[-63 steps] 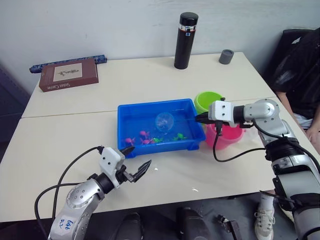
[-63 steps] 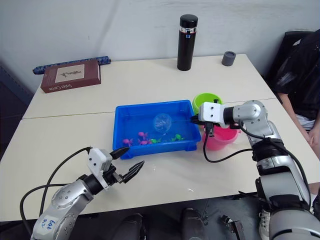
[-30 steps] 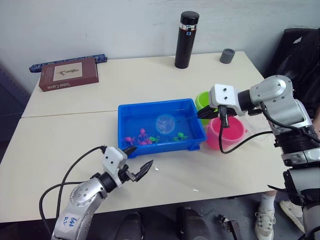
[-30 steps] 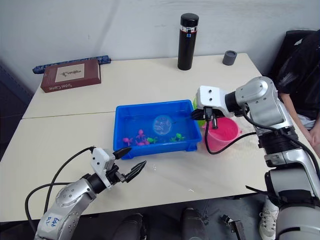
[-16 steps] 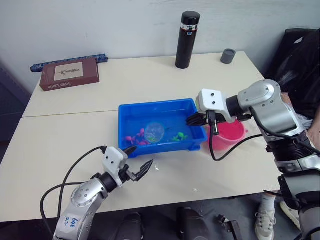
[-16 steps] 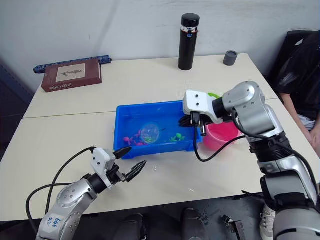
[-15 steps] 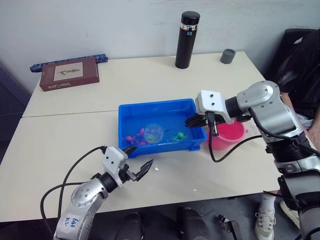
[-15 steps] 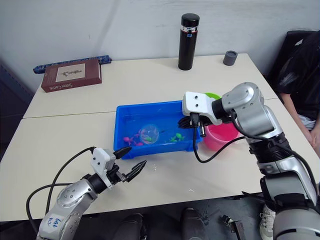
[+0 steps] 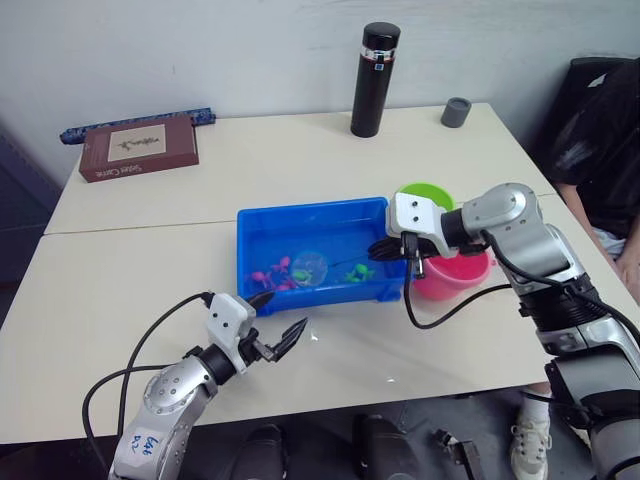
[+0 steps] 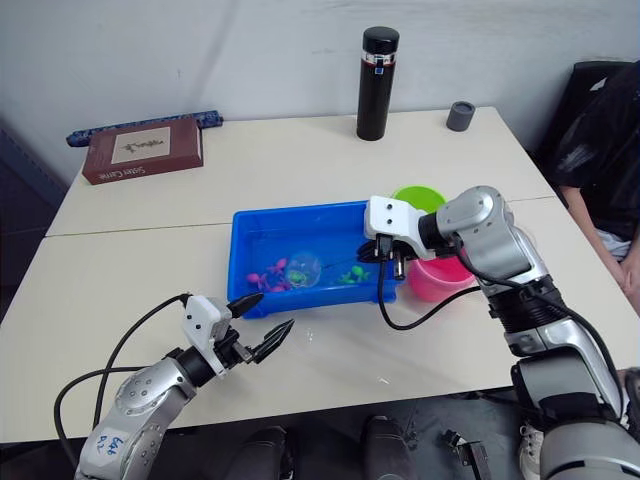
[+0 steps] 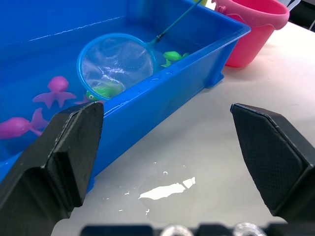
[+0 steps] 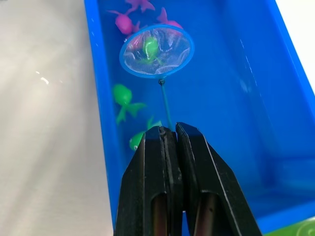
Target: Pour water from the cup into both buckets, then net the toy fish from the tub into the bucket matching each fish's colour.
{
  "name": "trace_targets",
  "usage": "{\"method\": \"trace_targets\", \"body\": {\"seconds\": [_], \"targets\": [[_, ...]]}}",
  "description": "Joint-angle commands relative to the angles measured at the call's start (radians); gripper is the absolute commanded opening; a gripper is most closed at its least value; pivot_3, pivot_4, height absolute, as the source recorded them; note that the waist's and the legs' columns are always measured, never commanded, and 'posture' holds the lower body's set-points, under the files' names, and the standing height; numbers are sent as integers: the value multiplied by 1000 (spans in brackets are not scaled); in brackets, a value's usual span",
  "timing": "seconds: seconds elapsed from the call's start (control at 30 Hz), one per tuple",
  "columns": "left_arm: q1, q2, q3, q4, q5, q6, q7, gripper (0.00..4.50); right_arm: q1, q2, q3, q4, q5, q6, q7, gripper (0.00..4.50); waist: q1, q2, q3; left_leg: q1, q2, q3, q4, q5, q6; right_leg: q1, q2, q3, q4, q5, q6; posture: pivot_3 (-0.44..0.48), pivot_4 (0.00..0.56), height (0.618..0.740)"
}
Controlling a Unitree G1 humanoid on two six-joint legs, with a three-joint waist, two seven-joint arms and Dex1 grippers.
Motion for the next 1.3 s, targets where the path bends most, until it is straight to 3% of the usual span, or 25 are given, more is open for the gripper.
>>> {"method": "trace_targets", "body": {"seconds": [0.03,0.47,1.3], "targets": [[4,-5,-11,-27,4,-10,7,4456,-14,5,-2,18,-4,-31,-10,0,0,0,0,0,0,0,0,0,0,0,0,0,0,0,0,0,150,740],[6,-8,-16,-28,5,-12,16,4456,-18,27,-2,103,-31,-90,-35,0,0,0,0,0,0,0,0,0,0,0,2,0,0,0,0,0,150,740],[23,-8,-24,-39,7,-18,31,4456,40,76,21,24,-22,-72,-36,0,0,0,0,0,0,0,0,0,-1,0,3,0,1,0,0,0,150,740]]}}
